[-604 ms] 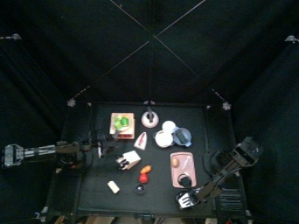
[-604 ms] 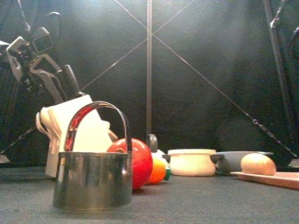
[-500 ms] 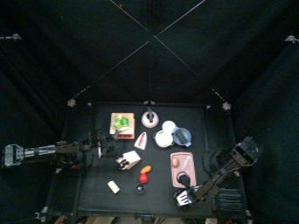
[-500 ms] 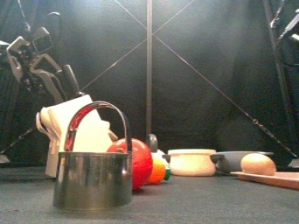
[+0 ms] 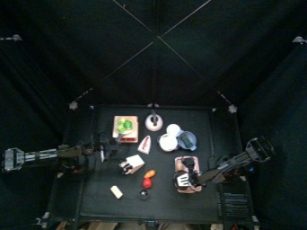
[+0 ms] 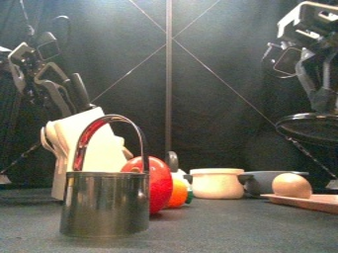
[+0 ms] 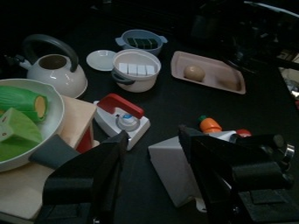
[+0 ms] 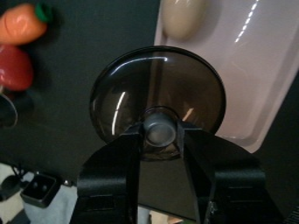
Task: Place pot lid on pot
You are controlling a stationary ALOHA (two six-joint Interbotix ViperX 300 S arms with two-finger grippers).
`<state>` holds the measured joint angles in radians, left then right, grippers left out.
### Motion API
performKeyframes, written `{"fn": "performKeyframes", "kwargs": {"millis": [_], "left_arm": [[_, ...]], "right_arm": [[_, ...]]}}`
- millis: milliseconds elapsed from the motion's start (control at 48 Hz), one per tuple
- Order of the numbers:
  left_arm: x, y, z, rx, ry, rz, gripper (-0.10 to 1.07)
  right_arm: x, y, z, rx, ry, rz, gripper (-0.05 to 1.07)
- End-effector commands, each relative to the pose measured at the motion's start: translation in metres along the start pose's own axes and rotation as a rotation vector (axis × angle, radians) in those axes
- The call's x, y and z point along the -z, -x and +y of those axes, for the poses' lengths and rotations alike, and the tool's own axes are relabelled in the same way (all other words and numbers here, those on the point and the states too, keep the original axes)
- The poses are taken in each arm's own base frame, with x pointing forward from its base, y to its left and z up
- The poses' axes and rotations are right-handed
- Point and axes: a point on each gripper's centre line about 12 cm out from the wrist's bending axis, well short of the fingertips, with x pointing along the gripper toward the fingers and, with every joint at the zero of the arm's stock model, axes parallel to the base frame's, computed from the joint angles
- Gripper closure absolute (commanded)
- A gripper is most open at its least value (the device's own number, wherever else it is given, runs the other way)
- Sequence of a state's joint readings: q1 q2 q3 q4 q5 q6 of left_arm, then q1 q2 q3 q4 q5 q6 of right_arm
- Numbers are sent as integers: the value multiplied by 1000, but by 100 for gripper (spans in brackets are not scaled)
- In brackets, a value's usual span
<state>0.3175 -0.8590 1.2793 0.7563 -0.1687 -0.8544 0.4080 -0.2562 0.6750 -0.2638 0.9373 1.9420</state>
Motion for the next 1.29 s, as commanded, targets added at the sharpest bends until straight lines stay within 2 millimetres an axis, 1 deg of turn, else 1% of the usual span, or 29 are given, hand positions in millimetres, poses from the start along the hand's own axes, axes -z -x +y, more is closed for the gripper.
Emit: {"fn": "performKeyframes", "kwargs": {"millis": [0, 146, 250, 354, 458, 583, 750, 896, 1083, 1271], "left_arm": [[-6, -1, -1, 3, 0, -14, 11], [-6, -1, -1, 3, 5, -15, 11], [-6, -1, 0, 0, 7, -14, 11], [-5, -1, 0, -6, 8, -9, 11], [-5, -1, 1, -9, 7, -6, 11], [-5, -1, 1, -8, 8, -6, 11], [-6, -1, 0, -5, 7, -7, 11], [-7, -1, -1, -3, 4, -10, 11], [-9, -1, -2, 4, 1, -17, 11], [-9, -1, -2, 4, 2, -18, 11]], "right_arm": [[-19, 18, -3, 9, -24, -47, 41], [-39, 30, -6, 25, 9, -80, 41], [-53, 33, -3, 17, 33, -89, 41], [-73, 33, 0, 23, 66, -106, 41], [-94, 31, 2, 42, 94, -124, 41], [-115, 29, 4, 48, 143, -140, 41], [-142, 27, 9, -9, 183, -157, 41], [-164, 23, 8, -32, 185, -185, 41], [-184, 17, 8, -7, 198, -199, 41], [-202, 9, 22, 14, 248, -184, 41]]}}
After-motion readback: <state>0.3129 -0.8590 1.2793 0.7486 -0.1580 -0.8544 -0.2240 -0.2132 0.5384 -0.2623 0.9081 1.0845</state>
